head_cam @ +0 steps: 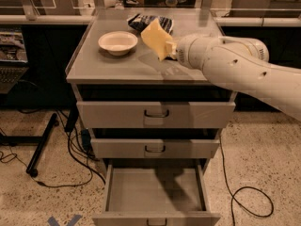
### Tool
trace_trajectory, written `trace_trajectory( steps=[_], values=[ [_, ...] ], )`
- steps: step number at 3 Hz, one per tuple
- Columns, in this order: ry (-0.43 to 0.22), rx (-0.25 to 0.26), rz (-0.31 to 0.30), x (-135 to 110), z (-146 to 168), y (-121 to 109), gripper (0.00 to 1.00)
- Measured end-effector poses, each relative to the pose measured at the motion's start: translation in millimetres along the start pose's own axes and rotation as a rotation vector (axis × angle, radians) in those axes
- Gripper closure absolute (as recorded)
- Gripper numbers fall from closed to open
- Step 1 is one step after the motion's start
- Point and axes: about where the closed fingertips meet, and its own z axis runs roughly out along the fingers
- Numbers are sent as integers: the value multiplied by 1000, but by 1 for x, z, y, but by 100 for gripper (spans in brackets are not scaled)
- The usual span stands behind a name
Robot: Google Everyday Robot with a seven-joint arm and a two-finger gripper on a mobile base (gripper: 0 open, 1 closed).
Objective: Pick sponge from bottom drawer and place on counter
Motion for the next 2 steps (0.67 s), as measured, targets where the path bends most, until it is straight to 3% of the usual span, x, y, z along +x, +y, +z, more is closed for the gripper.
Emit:
trace_trajectory(
  steps=[2],
  values=[
    [17,-16,-18,8,1,10,100]
  ],
)
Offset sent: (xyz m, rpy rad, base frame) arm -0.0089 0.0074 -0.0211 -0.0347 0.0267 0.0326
